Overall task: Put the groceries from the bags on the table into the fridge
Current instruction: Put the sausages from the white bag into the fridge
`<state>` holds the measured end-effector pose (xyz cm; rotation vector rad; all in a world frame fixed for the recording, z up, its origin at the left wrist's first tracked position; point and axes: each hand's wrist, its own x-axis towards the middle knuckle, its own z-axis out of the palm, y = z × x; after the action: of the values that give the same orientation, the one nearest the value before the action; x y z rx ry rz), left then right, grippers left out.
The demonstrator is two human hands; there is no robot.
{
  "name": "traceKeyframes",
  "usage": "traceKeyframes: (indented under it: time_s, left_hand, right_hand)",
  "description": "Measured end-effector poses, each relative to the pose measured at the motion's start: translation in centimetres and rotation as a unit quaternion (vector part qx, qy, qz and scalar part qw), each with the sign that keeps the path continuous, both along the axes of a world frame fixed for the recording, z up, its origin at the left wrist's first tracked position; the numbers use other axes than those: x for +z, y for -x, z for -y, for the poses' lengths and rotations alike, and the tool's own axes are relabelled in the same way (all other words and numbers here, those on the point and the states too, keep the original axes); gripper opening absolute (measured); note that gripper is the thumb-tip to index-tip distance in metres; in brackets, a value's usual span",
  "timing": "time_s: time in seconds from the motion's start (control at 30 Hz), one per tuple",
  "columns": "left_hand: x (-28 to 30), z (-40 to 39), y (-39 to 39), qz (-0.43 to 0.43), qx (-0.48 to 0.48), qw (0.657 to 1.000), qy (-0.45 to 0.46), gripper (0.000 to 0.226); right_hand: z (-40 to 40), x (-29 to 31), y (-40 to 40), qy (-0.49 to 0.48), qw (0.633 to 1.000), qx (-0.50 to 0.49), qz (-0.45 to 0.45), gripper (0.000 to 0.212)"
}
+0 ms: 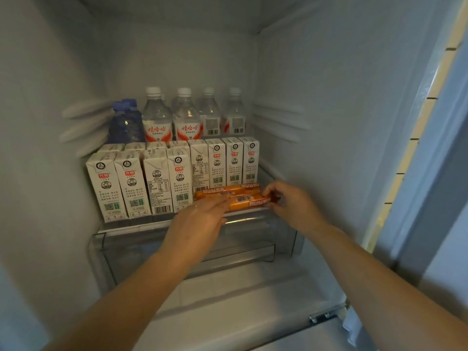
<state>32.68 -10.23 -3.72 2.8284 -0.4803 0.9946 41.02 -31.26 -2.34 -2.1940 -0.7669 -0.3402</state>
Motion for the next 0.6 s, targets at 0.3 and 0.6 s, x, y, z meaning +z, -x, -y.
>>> traceKeyframes:
  time_s: [0.3,0.6]
  left_hand:
    - [-1.3,0.5,0.3,0.000,0.039,0.996,-0.080,0.055]
    - [-1.4,0.0,-0.5,-0.057,0.043,0.993,-0.091,0.068]
  right_hand:
    - [-0.7,-0.7,0.4,0.047,0.990,-0.129,0.020,0.021]
    - [-1.7,-1.0,-0.4,0.065,0.992,-0.105,-0.002,0.033]
